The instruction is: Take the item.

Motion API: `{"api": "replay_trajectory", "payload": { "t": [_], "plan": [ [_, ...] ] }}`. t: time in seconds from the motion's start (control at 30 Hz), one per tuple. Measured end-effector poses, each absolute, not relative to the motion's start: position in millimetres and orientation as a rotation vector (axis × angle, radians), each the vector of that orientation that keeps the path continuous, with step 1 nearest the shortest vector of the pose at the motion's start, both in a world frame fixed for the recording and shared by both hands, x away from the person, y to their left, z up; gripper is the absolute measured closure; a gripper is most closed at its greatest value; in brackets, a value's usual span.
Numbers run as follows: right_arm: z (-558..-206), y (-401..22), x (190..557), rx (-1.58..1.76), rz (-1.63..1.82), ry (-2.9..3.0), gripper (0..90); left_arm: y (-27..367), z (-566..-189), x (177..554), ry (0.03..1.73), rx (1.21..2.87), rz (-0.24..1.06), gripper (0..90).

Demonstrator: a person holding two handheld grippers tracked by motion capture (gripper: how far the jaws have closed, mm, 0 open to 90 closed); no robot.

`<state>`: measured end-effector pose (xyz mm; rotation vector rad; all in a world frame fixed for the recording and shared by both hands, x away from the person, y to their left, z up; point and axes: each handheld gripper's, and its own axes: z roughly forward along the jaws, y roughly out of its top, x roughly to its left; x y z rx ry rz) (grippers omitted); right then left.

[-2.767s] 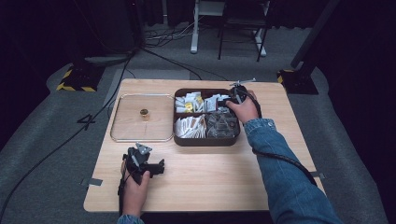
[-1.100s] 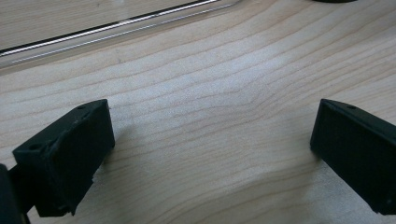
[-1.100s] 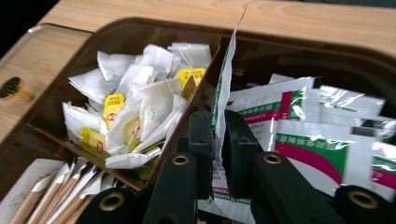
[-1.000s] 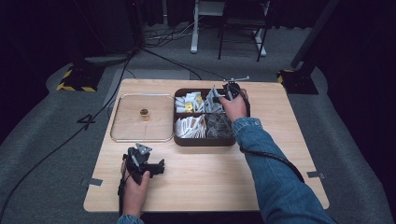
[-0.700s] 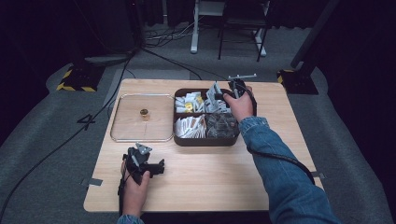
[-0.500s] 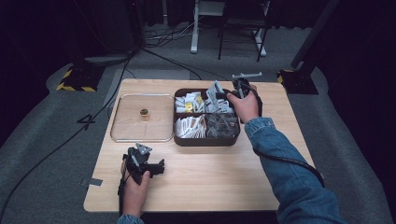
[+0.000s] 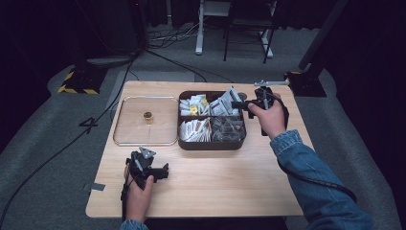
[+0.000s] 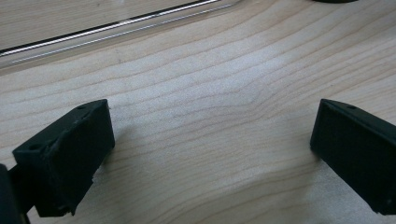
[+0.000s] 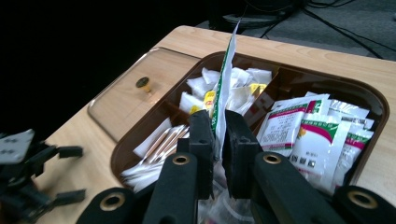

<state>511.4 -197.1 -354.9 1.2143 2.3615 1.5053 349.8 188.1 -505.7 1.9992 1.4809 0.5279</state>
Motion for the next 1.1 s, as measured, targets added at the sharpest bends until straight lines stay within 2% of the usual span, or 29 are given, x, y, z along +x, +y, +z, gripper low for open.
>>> {"api": "replay_trajectory", "payload": {
  "t": [0.57,1.1],
  "plan": [
    [-343,-234,463,1.163,1.497,2.448,83.6,188,-506,350,1.482,1.997,0.528,0.1],
    [-363,-288,431,1.266,1.445,2.437,83.6,188,-506,350,1.484,1.998,0.529,0.1]
  ]
}}
